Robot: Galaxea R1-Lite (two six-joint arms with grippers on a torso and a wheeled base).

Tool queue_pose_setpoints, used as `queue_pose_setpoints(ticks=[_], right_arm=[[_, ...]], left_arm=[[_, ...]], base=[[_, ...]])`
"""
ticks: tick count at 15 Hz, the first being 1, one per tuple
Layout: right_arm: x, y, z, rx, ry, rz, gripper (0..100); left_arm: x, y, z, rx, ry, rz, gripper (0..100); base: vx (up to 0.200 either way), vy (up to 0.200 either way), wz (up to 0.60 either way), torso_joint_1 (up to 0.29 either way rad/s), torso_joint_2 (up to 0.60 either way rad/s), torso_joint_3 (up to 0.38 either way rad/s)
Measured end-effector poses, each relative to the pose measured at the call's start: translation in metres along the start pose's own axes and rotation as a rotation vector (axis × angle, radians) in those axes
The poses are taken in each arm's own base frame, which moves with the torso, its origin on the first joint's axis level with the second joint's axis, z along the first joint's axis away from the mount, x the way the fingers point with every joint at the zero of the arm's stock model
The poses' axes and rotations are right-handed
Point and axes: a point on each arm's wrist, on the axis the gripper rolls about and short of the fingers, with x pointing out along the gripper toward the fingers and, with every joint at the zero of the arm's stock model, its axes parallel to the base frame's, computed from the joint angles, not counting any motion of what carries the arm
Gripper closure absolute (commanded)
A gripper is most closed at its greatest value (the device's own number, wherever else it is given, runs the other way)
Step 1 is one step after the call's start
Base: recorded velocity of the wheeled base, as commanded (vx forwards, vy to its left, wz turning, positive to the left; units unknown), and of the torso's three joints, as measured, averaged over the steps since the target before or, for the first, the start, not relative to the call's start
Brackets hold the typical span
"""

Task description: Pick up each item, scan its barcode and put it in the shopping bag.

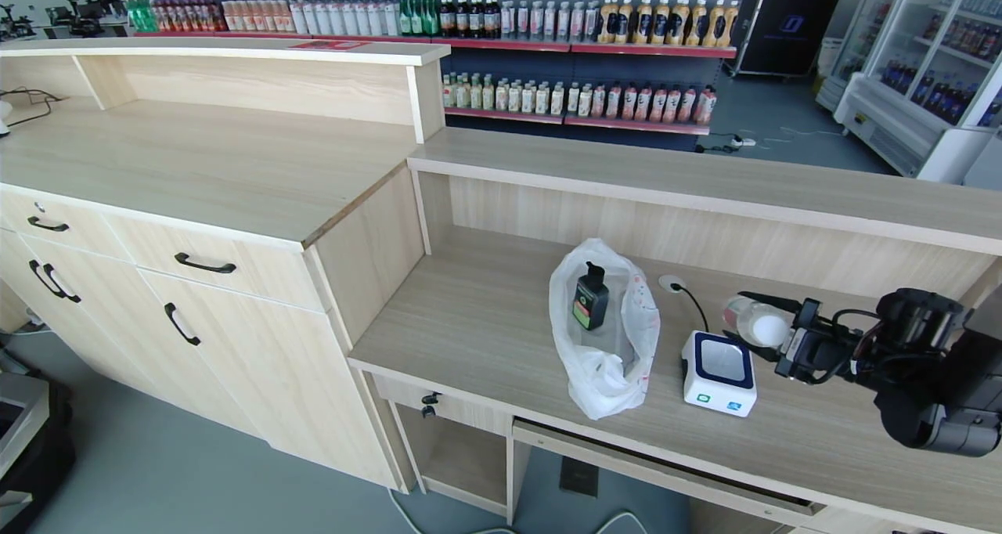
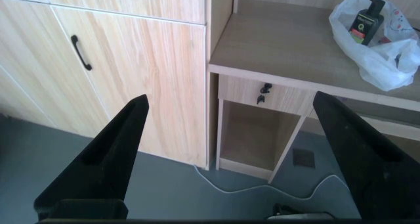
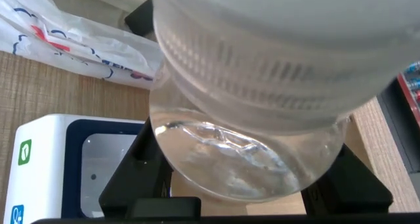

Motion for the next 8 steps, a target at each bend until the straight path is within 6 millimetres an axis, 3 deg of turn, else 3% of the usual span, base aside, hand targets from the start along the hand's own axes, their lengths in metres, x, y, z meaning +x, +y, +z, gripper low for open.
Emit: queue_pose_setpoints(ticks=[8], right_arm=[[0.0090, 0.0098, -0.0028, 0.017, -0.013, 0.020, 100]], left_arm=[[0.0000, 0.0000, 0.0000, 0.000, 0.000, 0.000, 0]], base=[[0.000, 0.000, 0.00, 0.000, 0.00, 0.000]])
